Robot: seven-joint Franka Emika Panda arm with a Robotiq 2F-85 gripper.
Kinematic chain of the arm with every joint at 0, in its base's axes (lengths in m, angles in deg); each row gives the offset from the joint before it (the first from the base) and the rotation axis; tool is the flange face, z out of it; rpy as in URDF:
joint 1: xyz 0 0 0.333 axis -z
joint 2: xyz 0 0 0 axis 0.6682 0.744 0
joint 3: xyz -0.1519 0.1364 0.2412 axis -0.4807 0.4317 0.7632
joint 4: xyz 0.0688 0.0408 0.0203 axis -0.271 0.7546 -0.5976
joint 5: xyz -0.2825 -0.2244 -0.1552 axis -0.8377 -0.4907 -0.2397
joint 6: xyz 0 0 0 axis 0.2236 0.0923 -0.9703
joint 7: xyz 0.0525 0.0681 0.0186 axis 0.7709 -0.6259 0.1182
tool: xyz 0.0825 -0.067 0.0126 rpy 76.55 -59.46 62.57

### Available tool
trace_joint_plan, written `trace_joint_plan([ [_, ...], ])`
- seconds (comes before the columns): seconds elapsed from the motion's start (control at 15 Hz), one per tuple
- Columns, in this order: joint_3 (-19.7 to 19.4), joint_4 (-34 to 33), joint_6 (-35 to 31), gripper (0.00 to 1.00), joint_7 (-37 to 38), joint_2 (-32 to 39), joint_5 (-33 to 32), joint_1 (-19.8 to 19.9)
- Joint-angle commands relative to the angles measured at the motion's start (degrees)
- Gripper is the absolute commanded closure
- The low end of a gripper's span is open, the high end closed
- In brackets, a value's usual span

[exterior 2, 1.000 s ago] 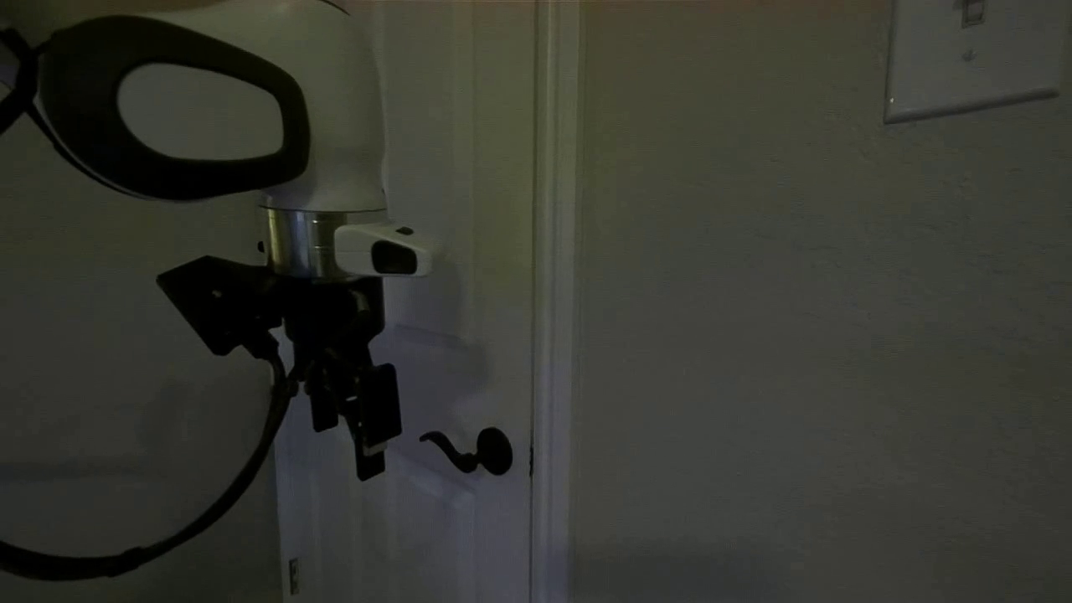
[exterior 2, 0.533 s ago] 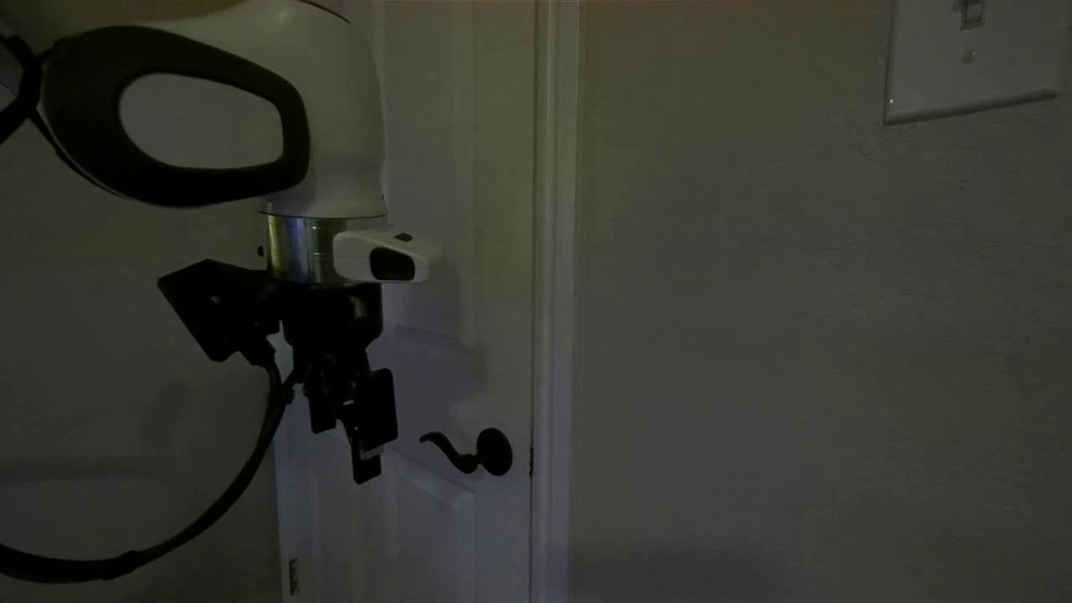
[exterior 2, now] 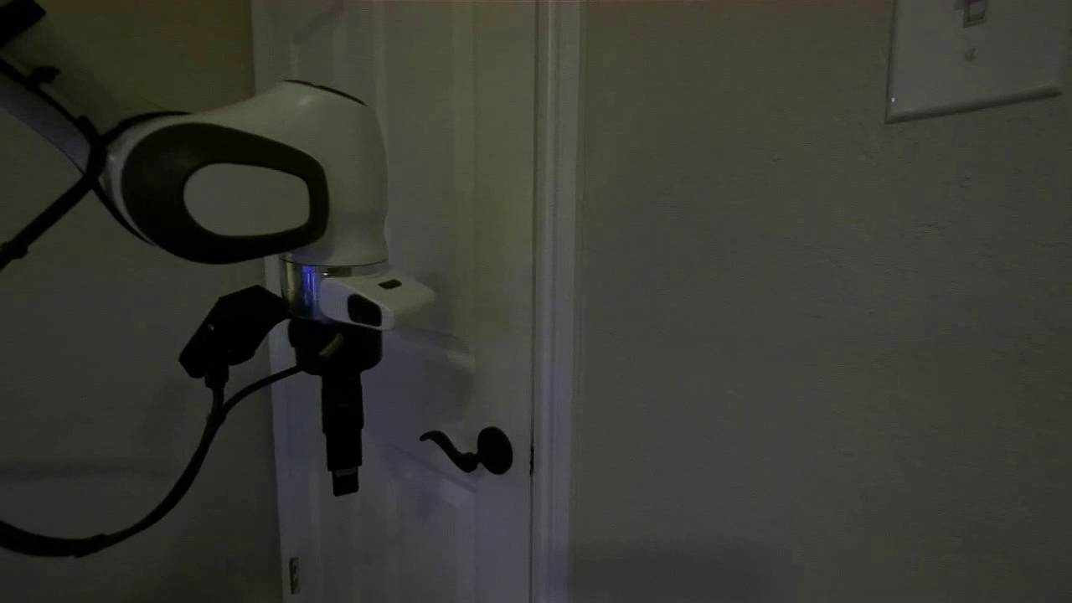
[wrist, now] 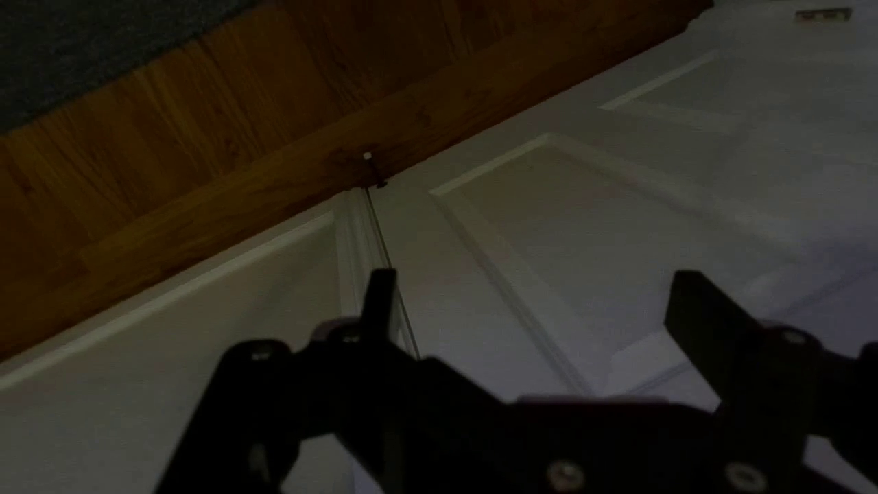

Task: Push the black door handle down and open the door

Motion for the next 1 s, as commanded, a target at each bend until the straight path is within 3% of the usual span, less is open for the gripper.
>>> trace_joint_plan([
  [0.0, -0.71, -6.16, 0.76, 0.00, 10.12, 5.46, 2.74, -1.63],
  [0.47, -0.08, -14.37, -4.25, 0.00, 22.90, 12.49, 10.57, -1.81],
  [0.93, 0.01, -16.65, -13.56, 0.00, 30.69, 17.04, 10.93, -3.72],
])
